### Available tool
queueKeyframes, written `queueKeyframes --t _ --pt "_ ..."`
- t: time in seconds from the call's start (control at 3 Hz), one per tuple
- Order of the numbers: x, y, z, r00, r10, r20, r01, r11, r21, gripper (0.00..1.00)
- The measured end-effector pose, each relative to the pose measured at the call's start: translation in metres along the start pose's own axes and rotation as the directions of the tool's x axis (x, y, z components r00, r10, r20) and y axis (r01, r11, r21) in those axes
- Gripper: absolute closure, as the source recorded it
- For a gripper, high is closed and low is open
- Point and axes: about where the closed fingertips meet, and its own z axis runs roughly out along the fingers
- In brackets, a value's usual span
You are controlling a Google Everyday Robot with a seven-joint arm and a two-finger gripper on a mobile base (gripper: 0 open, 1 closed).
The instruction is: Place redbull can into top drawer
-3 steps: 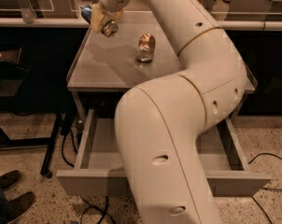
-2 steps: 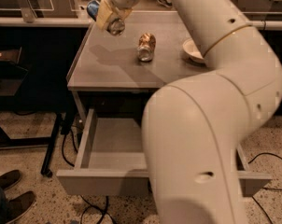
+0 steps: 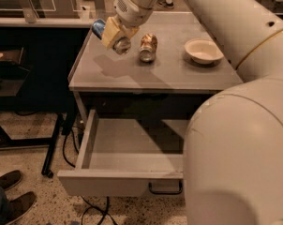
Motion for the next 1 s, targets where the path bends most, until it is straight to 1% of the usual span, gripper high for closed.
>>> queueKeyframes --t 0.33,0.67,1.0 --pt "0.0 0.0 0.0 1.0 0.0 0.0 0.0 1.0 0.0 1.0" --pt "0.01 0.014 -0.005 1.0 0.013 -0.005 -0.013 0.9998 -0.014 1.0" --pt "0.041 0.051 -0.02 0.997 0.072 -0.006 -0.072 0.9963 -0.047 1.0"
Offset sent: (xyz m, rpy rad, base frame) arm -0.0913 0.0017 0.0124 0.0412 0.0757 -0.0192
